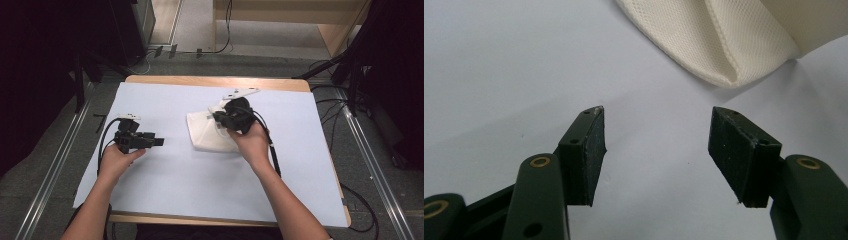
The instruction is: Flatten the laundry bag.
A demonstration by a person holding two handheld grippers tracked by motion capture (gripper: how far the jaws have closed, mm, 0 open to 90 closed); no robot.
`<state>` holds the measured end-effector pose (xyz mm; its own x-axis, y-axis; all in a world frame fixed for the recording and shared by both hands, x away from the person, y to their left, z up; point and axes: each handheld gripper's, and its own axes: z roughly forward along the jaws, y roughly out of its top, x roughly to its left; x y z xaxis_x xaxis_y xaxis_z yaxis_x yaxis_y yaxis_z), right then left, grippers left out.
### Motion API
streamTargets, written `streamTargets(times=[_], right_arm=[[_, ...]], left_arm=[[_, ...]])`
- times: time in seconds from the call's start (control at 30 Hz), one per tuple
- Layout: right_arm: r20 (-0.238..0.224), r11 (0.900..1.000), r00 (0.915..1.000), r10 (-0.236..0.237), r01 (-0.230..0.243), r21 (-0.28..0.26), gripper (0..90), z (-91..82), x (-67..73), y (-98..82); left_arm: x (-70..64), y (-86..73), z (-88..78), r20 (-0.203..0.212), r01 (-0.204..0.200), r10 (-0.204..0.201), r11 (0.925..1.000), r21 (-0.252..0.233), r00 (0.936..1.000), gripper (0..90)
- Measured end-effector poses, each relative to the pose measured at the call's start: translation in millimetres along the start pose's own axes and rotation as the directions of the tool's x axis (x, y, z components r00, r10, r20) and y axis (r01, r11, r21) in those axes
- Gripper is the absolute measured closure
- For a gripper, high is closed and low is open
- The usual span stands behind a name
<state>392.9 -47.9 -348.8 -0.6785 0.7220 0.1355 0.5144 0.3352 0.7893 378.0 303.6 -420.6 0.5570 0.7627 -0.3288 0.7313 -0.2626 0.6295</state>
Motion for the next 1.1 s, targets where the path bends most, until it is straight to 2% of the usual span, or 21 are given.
streamTargets(times=[0.2, 0.23, 0.33, 0.37, 0.43, 0.47, 0.5, 0.53, 0.7, 0.77, 0.8, 0.87, 0.93, 0.97, 1.1], right_arm=[[0.04, 0.999, 0.9987, 0.031, -0.03, -0.032, 87.1, -25.8, -17.3, -12.3], [0.059, 0.998, 0.9972, 0.047, -0.045, -0.047, 86.7, -37.5, -25.0, -18.6], [0.072, 0.997, 0.9955, 0.062, -0.058, -0.058, 86.5, -45.7, -30.8, -23.6], [0.089, 0.995, 0.9931, 0.076, -0.071, -0.065, 86.4, -55.4, -38.5, -30.5], [0.096, 0.995, 0.9916, 0.087, -0.08, -0.067, 86.3, -58.3, -40.9, -32.6], [0.115, 0.993, 0.9878, 0.105, -0.098, -0.069, 86.3, -66.1, -49.7, -39.1], [0.115, 0.993, 0.9878, 0.105, -0.098, -0.069, 86.3, -66.1, -49.7, -39.1], [0.124, 0.99, 0.9842, 0.126, -0.118, -0.07, 86.0, -71.5, -57.2, -44.9], [0.149, 0.987, 0.9769, 0.154, -0.145, -0.067, 85.5, -79.2, -68.5, -56.3], [0.17, 0.983, 0.9681, 0.183, -0.178, -0.048, 85.0, -82.6, -78.6, -66.6], [0.17, 0.983, 0.9681, 0.183, -0.178, -0.048, 85.0, -82.6, -78.6, -66.6], [0.185, 0.978, 0.9603, 0.209, -0.205, -0.043, 84.6, -84.4, -86.7, -75.5], [0.189, 0.976, 0.9579, 0.216, -0.212, -0.042, 84.4, -84.6, -89.8, -78.7], [0.202, 0.972, 0.9511, 0.234, -0.233, -0.027, 83.6, -85.0, -97.3, -85.4], [0.212, 0.965, 0.9419, 0.26, -0.262, -0.021, 83.5, -85.4, -106.3, -94.3]], left_arm=[[-4.9, 2.5, 5.0, 0.007, -0.014, 0.014, 0.9999, 0.007, 0.9999, 40.7], [-5.6, 3.0, 5.9, 0.012, -0.018, 0.018, 0.9998, 0.008, 0.9998, 40.8], [-7.6, 4.4, 9.0, 0.015, -0.022, 0.021, 0.9997, 0.014, 0.9997, 40.8], [-8.0, 5.3, 10.4, 0.015, -0.03, 0.03, 0.9994, 0.017, 0.9995, 40.8], [-9.4, 6.6, 12.4, 0.017, -0.03, 0.03, 0.9993, 0.021, 0.9994, 40.8], [-10.0, 7.2, 13.6, 0.019, -0.033, 0.033, 0.9992, 0.02, 0.9993, 40.8], [-10.2, 7.7, 14.2, 0.02, -0.039, 0.038, 0.999, 0.023, 0.9991, 40.8], [-11.2, 8.3, 15.9, 0.022, -0.038, 0.037, 0.999, 0.023, 0.9991, 40.9], [-12.7, 11.0, 18.7, 0.026, -0.053, 0.052, 0.998, 0.034, 0.9983, 40.8], [-13.6, 11.8, 20.1, 0.028, -0.051, 0.05, 0.9981, 0.034, 0.9984, 40.9], [-13.8, 12.1, 20.4, 0.029, -0.051, 0.05, 0.9981, 0.035, 0.9983, 40.9], [-14.5, 12.9, 21.3, 0.03, -0.055, 0.053, 0.9978, 0.036, 0.9981, 40.9], [-15.2, 13.4, 22.6, 0.032, -0.057, 0.056, 0.9976, 0.038, 0.9979, 40.9], [-15.7, 13.7, 23.1, 0.034, -0.059, 0.058, 0.9974, 0.041, 0.9978, 40.9], [-16.4, 14.3, 24.6, 0.035, -0.067, 0.065, 0.9966, 0.049, 0.9973, 40.9]])
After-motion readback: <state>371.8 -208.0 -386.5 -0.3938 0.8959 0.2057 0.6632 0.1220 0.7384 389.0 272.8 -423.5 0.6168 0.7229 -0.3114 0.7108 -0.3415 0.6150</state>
